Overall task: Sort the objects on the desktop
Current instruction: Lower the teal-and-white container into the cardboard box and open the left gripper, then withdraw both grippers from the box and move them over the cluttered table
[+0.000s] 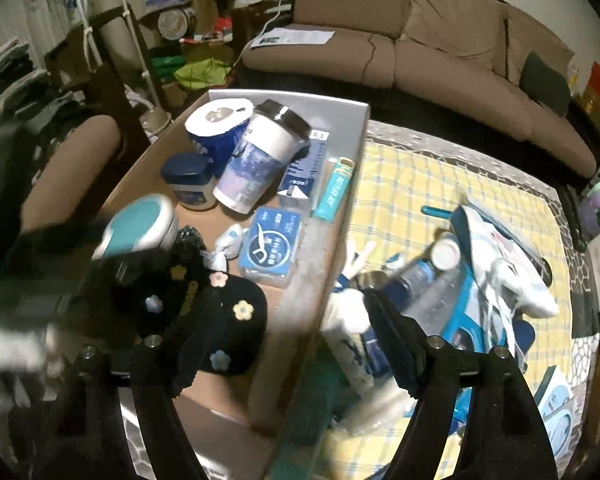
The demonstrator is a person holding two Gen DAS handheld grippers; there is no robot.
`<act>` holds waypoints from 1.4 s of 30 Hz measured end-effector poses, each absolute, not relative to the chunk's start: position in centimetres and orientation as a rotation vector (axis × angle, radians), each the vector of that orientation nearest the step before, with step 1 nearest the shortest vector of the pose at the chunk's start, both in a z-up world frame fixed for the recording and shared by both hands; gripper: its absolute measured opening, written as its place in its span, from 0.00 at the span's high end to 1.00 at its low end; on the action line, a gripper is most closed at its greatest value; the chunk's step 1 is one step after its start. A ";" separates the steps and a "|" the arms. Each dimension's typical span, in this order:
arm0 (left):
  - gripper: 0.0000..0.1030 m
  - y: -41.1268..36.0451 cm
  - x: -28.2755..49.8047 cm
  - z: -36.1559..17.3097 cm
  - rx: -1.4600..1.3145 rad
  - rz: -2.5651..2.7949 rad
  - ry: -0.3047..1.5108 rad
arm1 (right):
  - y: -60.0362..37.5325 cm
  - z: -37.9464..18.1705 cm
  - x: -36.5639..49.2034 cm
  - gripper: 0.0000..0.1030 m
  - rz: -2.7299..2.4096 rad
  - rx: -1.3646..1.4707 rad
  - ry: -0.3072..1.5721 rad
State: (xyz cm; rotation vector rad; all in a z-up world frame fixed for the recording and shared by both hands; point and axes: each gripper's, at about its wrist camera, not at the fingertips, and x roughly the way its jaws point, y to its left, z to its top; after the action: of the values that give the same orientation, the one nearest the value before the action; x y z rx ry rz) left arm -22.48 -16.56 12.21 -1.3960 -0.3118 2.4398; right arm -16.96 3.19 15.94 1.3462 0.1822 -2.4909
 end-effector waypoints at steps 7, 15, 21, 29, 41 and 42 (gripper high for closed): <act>0.22 -16.3 -26.6 9.5 -1.562 2.526 -0.146 | 3.7 16.1 -16.0 0.24 -2.475 1.279 0.194; 0.09 -14.9 -28.4 8.4 -1.590 2.594 -0.038 | 2.8 15.6 -15.6 0.24 -2.446 1.232 0.232; 0.08 -16.4 -26.2 12.1 -1.467 2.633 -0.127 | 3.5 15.8 -15.0 0.24 -2.449 1.227 0.225; 0.00 -17.5 -19.6 15.4 -1.371 2.621 -0.131 | 2.7 16.0 -13.5 0.20 -2.421 1.227 0.199; 0.00 -18.0 -10.0 15.6 -1.384 2.604 -0.102 | 0.9 15.5 -8.7 0.16 -2.406 1.244 0.207; 0.00 -17.8 -9.3 15.6 -1.384 2.604 -0.092 | 0.8 15.5 -8.4 0.15 -2.406 1.243 0.206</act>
State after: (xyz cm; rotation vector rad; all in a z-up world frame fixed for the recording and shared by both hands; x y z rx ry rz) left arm -9.26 -17.83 15.60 -1.3840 -0.0923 2.6041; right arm -8.37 0.82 15.48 1.2434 0.2062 -2.4058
